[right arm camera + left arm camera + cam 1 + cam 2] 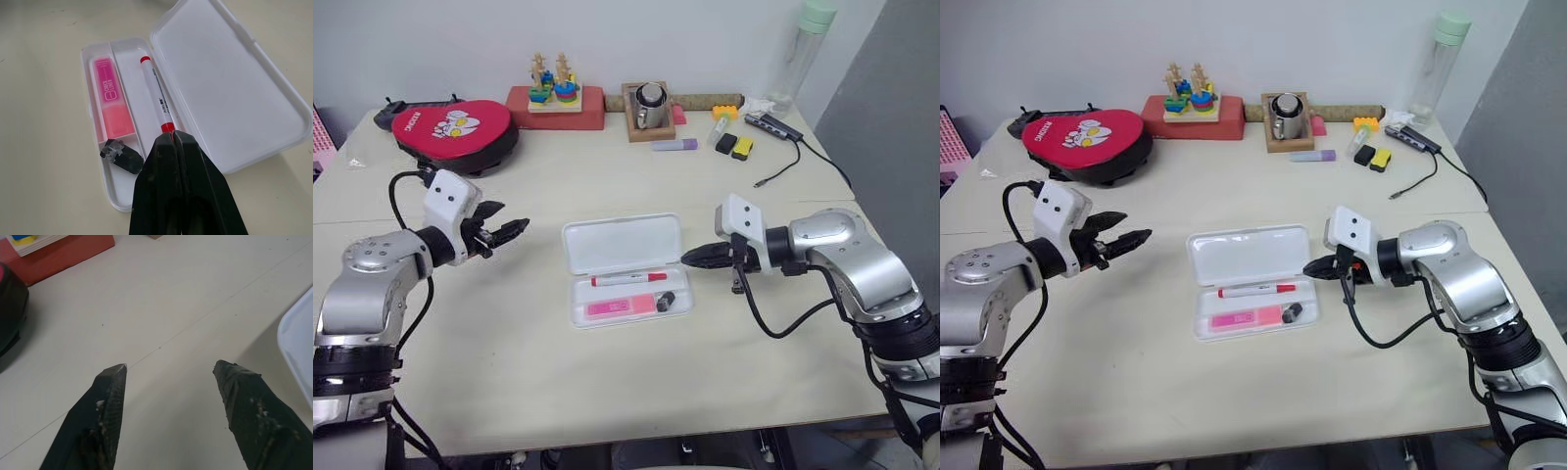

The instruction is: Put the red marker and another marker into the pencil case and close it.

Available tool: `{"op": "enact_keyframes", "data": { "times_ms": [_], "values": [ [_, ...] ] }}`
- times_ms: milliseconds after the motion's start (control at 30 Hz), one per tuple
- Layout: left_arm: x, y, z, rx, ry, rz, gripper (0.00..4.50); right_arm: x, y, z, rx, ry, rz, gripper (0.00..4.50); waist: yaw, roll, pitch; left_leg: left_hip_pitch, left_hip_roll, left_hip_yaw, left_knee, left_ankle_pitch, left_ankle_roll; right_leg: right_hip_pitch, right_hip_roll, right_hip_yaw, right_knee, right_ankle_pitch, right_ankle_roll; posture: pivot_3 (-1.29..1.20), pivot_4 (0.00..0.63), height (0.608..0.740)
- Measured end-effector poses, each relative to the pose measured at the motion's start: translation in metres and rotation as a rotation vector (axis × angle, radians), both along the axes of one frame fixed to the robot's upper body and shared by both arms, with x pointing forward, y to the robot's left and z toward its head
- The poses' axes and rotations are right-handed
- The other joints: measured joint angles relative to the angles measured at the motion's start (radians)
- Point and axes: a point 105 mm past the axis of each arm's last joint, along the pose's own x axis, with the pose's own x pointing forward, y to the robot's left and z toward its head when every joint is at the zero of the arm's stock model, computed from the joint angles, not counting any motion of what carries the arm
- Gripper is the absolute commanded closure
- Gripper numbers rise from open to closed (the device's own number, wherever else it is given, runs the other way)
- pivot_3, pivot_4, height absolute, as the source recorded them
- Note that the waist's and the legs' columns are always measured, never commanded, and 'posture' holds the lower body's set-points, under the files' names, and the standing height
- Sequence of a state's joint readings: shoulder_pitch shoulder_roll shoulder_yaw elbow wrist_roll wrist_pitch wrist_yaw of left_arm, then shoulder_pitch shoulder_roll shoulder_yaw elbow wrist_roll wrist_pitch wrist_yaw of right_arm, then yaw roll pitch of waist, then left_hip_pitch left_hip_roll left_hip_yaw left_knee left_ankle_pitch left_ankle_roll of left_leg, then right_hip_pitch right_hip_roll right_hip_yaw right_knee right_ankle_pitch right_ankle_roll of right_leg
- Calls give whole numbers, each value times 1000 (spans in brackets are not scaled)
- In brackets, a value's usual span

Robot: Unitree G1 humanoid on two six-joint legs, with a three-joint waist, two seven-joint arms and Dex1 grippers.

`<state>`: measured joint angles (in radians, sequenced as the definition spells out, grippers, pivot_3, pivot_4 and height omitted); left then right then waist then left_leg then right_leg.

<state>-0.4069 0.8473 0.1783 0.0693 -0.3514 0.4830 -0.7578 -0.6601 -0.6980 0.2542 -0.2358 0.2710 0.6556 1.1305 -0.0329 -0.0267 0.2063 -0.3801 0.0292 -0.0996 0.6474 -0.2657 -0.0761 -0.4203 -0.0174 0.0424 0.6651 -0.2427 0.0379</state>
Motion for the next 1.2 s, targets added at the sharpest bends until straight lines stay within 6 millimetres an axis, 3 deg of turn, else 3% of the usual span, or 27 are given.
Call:
{"op": "enact_keyframes", "data": {
  "times_ms": [233, 367, 733, 1000, 1200],
  "values": [
    [17, -12, -21, -19, 79, -75, 3559, -1, 1, 5, 10, -1, 11, 4500, 0, 0, 0, 0, 0, 0, 0, 0, 0, 0, 0, 0, 0, 0, 0, 0, 150, 740],
    [24, -30, -34, -17, 160, -178, 3559, -1, 1, 6, 9, -3, 13, 4500, 1, 0, 0, -1, 0, -1, 0, 0, 0, 0, 0, -1, 0, 0, 0, 0, 150, 740],
    [44, -57, -31, 11, 176, -319, 3559, -3, -1, 9, -8, -7, 9, 4500, -3, 0, 0, -1, 0, -1, 0, 0, 0, 0, 0, -1, 1, 0, 0, 0, 150, 740],
    [32, -74, -39, 10, 271, -458, 3559, -5, 1, 10, -6, -8, 15, 4500, -3, 0, 0, -1, 0, -1, 0, 0, 0, -1, 0, -1, 1, 0, 0, 0, 150, 740],
    [18, -87, -32, -6, 306, -561, 3559, -5, 1, 10, -4, -10, 8, 4500, -4, 0, 0, -1, 0, -1, 0, 0, 0, -1, 0, -1, 2, 0, 0, 0, 150, 740]
  ]
}}
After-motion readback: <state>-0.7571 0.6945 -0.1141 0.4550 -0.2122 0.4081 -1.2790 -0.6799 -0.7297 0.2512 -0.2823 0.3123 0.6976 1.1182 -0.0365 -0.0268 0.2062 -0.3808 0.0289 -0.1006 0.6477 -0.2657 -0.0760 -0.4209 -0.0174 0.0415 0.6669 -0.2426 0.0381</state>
